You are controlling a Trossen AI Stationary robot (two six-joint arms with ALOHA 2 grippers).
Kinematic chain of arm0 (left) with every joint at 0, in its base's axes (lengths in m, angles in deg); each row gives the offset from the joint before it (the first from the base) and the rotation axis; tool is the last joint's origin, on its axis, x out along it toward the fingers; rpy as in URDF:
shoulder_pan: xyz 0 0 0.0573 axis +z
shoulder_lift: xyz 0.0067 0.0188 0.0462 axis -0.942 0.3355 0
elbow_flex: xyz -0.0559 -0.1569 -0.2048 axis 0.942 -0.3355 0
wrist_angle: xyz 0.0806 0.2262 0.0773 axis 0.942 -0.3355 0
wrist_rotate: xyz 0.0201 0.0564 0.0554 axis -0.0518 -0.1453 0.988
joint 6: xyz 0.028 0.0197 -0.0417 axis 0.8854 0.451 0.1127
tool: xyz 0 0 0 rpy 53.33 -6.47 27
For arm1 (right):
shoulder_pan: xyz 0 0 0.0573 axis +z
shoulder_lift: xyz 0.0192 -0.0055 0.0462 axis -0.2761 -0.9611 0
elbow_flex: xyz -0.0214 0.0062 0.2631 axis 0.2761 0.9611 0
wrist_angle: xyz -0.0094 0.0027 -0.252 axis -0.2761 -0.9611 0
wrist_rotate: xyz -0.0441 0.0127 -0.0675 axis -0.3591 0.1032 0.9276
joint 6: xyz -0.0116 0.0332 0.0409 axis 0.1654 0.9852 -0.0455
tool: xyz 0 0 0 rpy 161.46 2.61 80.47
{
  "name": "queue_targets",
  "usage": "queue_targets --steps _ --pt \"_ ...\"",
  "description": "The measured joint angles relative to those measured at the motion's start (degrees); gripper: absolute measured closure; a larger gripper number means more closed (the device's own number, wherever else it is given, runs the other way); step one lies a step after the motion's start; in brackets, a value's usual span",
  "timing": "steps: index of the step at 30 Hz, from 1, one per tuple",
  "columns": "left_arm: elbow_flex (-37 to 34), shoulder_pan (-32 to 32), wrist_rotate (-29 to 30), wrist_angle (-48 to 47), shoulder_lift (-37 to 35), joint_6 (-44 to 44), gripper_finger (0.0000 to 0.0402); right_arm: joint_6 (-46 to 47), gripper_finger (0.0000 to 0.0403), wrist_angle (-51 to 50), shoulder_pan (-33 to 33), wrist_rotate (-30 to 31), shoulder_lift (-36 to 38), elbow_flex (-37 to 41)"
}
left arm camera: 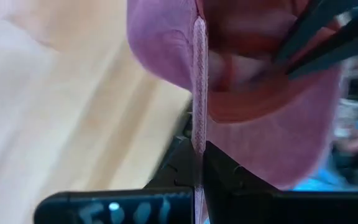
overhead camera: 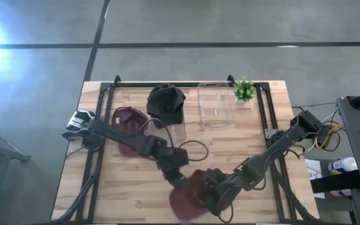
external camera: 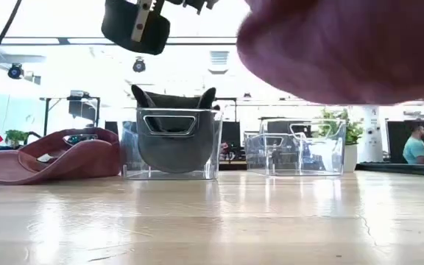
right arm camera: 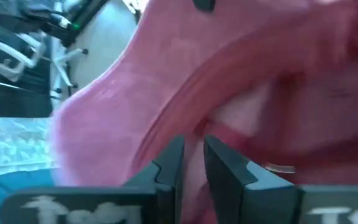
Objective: Pick & Place hat
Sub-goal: Put the bottom red cap into the right transparent bin
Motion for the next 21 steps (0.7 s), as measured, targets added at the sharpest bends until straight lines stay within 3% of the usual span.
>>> queue_targets --steps 4,8,14,18,21 --pt "5.8 -0.2 1.6 -11.4 2.7 4.6 0.0395 0.9 0.0344 -4.4 0.4 3.0 0.0 0.2" --pt "6.3 -1.8 1.8 -21.7 4.8 6.7 0.0395 3.2 0.0344 -9.9 2.8 9.1 1.2 -0.7" --pt "5.4 -4.5 0.9 -21.2 5.3 6.1 0.0395 16.8 0.0344 -20.7 7.1 8.3 1.7 1.8" --pt "5.3 -5.0 1.4 -21.3 5.2 4.5 0.0395 25.0 0.0344 -19.3 10.2 7.5 1.0 6.9" --pt "6.1 -5.3 2.0 -21.4 5.0 3.5 0.0395 28.6 0.0344 -11.8 11.4 7.0 1.0 11.2"
